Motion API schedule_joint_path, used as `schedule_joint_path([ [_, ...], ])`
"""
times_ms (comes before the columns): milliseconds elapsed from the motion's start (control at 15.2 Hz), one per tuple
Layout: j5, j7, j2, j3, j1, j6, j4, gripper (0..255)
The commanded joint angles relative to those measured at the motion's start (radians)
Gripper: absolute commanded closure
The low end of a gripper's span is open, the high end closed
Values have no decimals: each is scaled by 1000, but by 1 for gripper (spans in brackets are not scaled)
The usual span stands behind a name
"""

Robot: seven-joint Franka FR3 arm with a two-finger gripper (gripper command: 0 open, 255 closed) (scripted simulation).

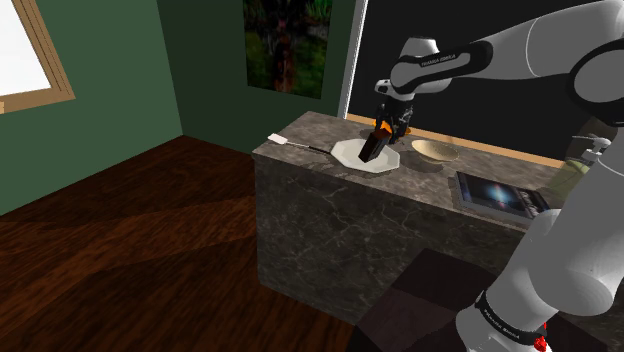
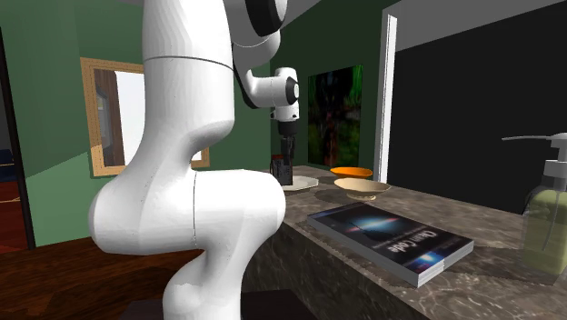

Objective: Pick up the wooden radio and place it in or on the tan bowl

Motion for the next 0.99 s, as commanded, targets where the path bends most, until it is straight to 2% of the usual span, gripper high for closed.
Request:
schedule_joint_path([
  [0, 0, 0, 0, 0, 0, 3, -2, 0],
  [264, 0, 0, 0, 0, 0, 3, -2, 0],
  [330, 0, 0, 0, 0, 0, 3, -2, 255],
  [924, 0, 0, 0, 0, 0, 3, -2, 255],
])
